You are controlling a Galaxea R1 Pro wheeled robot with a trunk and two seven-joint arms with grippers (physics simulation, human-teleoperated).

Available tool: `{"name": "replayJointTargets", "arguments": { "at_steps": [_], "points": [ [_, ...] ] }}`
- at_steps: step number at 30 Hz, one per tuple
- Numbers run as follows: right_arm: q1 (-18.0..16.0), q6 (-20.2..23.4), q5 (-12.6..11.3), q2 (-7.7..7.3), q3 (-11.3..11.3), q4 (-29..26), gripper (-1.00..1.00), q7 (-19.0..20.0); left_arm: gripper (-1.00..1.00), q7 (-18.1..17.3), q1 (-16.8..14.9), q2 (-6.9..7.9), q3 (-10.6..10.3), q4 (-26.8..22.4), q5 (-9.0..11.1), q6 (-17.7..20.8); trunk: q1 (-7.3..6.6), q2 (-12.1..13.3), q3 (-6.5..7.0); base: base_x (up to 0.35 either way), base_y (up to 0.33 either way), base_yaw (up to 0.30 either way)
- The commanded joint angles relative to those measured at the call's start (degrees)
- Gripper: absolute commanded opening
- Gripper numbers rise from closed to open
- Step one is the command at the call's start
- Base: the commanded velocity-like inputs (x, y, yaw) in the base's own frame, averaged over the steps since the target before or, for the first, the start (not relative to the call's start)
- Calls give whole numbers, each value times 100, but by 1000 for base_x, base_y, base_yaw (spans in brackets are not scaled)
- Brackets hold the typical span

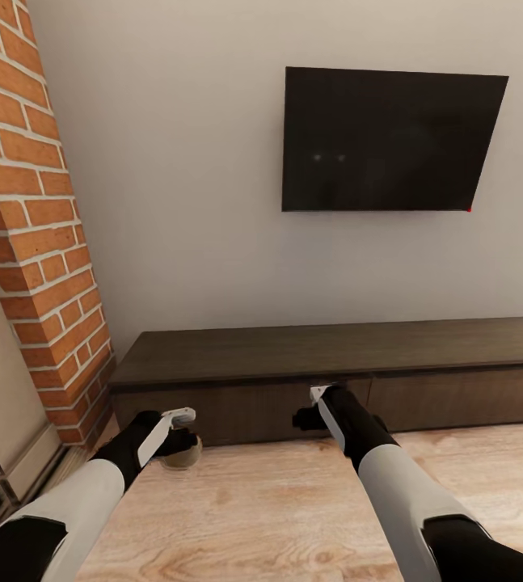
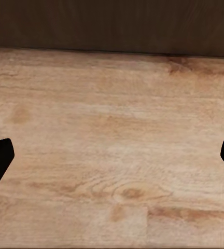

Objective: Place each of the two pumpkins and all three candles from the living room inside a cabinet in the living room (use any cabinet), then make sure every cabinet is closed, and position the cauldron so it is next to a table in the living room.

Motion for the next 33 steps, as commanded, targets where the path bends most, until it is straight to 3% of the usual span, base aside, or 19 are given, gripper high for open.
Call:
{"name": "replayJointTargets", "arguments": {
  "at_steps": [1, 8, 14, 19, 21, 23, 26, 31, 33],
  "points": [
    [-3, -53, 29, -1, 9, 94, 100, -2, -100, 48, 1, -21, -44, -309, 108, 307, -1, -2, -7, 0, 0, 0],
    [-3, -122, 14, -3, -1, 269, 100, -3, -100, 80, 1, -112, -44, -1502, 430, 1233, -1, -2, -7, 0, 0, 0],
    [-3, -119, -86, -9, -39, 281, 100, -3, -100, 92, -3, -120, -44, -2339, 464, 1872, -1, -2, -7, 0, 0, 0],
    [-3, -125, -248, -10, -67, 325, 100, -3, -100, 99, -131, -190, -24, -2610, 467, 2050, -1, -2, -7, 0, 0, 0],
    [-3, -126, -296, -10, -70, 340, 100, -7, -100, 100, -368, -250, 42, -2638, 468, 2079, -1, -2, -7, 0, 0, 0],
    [-3, -112, -330, -3, -85, 513, 100, -20, -100, 95, -985, -455, 141, -2565, 479, 2120, -1, -2, -7, 0, 0, 0],
    [-3, -111, -337, -2, -139, 588, 100, -27, -100, 93, -1483, -653, 154, -2241, 483, 2125, -1, -2, -7, 0, 0, 0],
    [-3, -121, -344, -2, -247, 609, 100, -29, -100, 93, -2103, -807, 157, -1710, 499, 2126, -1, -2, -7, 0, 0, 0],
    [-3, -119, -351, -2, -263, 609, 100, -27, -100, 92, -2330, -828, 163, -1606, 605, 2127, -1, -2, -7, 0, 0, 0]
  ]
}}
